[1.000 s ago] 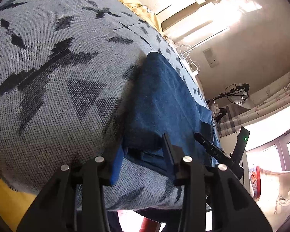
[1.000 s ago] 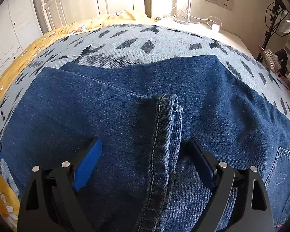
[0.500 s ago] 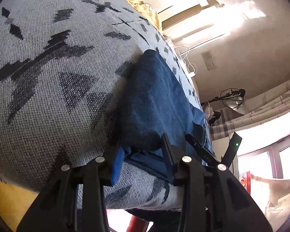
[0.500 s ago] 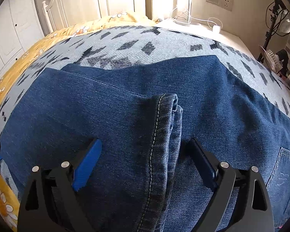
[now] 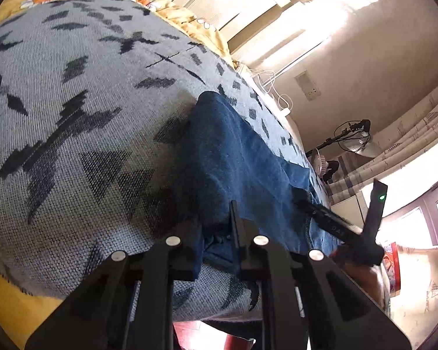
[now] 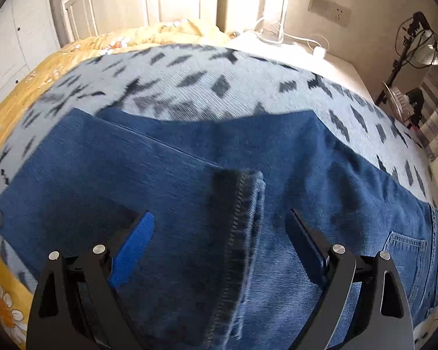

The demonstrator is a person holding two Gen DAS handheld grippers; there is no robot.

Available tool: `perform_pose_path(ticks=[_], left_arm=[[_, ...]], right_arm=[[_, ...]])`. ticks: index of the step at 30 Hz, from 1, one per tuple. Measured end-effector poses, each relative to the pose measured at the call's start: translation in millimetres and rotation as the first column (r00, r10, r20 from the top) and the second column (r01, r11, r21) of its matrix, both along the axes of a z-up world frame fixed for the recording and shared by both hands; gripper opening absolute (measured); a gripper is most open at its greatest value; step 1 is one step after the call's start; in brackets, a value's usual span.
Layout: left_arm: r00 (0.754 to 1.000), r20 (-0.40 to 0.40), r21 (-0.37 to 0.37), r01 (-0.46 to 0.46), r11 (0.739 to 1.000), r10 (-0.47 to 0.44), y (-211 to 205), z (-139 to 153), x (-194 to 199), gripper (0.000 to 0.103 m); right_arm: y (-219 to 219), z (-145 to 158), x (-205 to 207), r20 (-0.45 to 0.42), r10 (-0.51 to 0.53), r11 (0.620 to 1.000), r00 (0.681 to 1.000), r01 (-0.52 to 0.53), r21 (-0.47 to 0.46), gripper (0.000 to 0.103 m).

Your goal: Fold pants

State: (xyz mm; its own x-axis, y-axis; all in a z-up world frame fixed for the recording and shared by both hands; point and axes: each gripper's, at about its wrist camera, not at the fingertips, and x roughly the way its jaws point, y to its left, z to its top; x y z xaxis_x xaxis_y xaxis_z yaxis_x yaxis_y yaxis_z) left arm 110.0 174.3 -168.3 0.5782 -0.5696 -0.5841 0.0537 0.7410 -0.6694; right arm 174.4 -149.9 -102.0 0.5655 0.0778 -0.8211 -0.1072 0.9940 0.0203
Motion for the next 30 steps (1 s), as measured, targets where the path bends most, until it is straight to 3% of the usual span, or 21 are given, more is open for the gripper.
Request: perform_pose_path(ticks=[2, 4, 6, 8, 11, 14, 19, 22, 26, 30], left_arm=[[1.000, 0.027, 0.017, -0.002, 1.000, 0.001, -4, 3, -2, 0.015], [1.000, 0.023, -0.024, -0.018, 1.000, 0.018, -2, -1, -3, 0.015], [0.999, -0.018, -0.080, -0.029, 0.996, 0.027, 3, -10, -1, 0.026], [0.999, -0.023, -0.103, -0.033, 0.994, 0.030, 8, -14, -2, 0.027], [0.999, -0.031, -0.150, -0.032, 0.988, 0.027, 14, -20, -1, 0.027], [0.999, -0.032, -0.194, -0.027, 0.981, 0.022, 17, -26, -1, 0.043], [0.998, -0.036, -0.236, -0.061, 0.970, 0.054, 23, -35, -1, 0.044], [0.999, -0.028, -0.154, -0.050, 0.987, 0.046, 14, -32, -2, 0.042], [0.996, -0.063, -0.087, -0.070, 0.994, 0.064, 9, -38, 1, 0.021], [0.999, 0.034, 0.041, -0.042, 0.998, 0.040, -3, -10, -6, 0.013]], right_arm=[[23, 16, 3, 0.003, 0.063, 0.998, 0.998, -0.063, 0.028, 0.088], [52, 23, 11, -0.028, 0.146, 0.986, 0.989, -0.143, 0.090, 0.088], [83, 16, 21, -0.079, 0.221, 0.969, 0.972, -0.209, 0.135, 0.088], [110, 0, 35, -0.142, 0.270, 0.958, 0.952, -0.251, 0.135, 0.087], [123, -29, 48, -0.226, 0.252, 0.961, 0.941, -0.216, 0.170, 0.078], [125, -35, 47, -0.214, 0.241, 0.964, 0.947, -0.209, 0.164, 0.080], [129, -40, 43, -0.199, 0.251, 0.965, 0.947, -0.228, 0.134, 0.080], [129, -40, 41, -0.197, 0.249, 0.966, 0.948, -0.230, 0.116, 0.082], [123, -36, 48, -0.236, 0.235, 0.966, 0.943, -0.199, 0.167, 0.082], [119, -6, 60, -0.240, 0.220, 0.961, 0.946, -0.168, 0.219, 0.088]])
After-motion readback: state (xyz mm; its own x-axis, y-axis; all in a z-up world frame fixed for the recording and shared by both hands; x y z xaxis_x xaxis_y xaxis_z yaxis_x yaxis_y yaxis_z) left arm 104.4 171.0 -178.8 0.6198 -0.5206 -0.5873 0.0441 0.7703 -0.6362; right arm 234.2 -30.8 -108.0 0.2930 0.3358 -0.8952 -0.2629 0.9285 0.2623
